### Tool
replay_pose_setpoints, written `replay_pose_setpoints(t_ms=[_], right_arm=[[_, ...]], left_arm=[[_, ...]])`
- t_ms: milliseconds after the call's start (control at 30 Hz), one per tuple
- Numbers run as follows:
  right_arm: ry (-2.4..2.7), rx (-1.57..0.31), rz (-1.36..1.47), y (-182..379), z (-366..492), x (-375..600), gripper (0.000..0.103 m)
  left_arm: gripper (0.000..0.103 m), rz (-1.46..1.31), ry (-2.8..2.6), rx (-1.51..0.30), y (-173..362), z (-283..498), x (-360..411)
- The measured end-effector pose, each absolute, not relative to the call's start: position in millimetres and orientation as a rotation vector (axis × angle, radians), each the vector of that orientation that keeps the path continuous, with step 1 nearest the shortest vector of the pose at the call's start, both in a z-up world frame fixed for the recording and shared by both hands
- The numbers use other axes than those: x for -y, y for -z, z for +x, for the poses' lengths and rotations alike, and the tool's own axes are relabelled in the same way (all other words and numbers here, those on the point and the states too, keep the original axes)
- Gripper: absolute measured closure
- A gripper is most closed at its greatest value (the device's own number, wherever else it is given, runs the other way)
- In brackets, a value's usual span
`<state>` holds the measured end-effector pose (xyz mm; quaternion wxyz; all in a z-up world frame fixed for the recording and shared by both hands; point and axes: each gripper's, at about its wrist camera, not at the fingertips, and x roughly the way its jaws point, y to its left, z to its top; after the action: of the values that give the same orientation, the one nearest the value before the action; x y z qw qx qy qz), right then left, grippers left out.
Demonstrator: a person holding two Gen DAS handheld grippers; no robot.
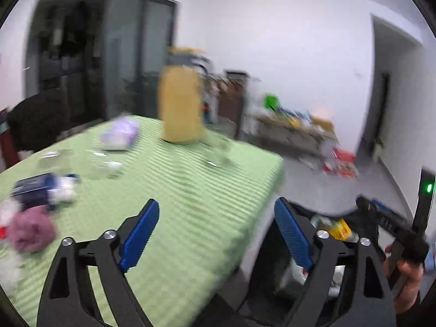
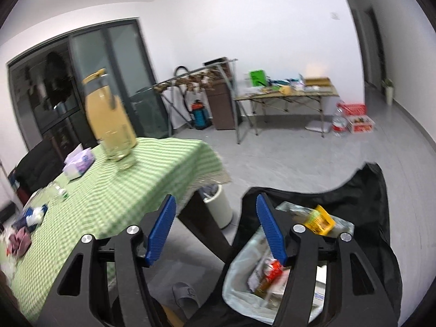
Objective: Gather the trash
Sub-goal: 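Move both tools back over the table toward the clear plastic items, then grasp the clear plastic glove with the left gripper while the right gripper grasps a clear wrapper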
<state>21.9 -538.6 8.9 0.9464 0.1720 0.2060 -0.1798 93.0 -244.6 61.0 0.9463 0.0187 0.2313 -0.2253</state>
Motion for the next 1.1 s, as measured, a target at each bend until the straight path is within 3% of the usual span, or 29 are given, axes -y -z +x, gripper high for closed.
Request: replay_pose_setpoints(t_ms=[233, 567, 833, 967, 1100], right_arm=[[0.315, -0.411, 0.288, -26.8, 40.4, 501.6, 0.043], [0.229, -0.415, 0.217, -36.8, 61.3, 448.3, 0.039], [0.152, -0.465, 0.165, -24.2, 80.3, 407.1, 0.039], [0.121, -0.489, 0.151, -18.0, 86.1, 395.1, 0.038], [0.094, -0.5, 0.151, -14.8, 88.9, 386.2, 0.038]], left_arm=[[0.008, -0.109, 0.271, -0.409, -86.5, 98.6, 154.8], [0.008, -0.168, 0.044, -0.443, -67.7, 93.6, 39.7], [0.008, -0.311, -0.095, -0.616, -25.8, 102.7, -53.5], [0.01, -0.253, -0.125, -0.685, -5.6, 102.2, -68.6], [0.02, -0.207, -0.114, -0.717, 10.0, 102.2, -67.0]])
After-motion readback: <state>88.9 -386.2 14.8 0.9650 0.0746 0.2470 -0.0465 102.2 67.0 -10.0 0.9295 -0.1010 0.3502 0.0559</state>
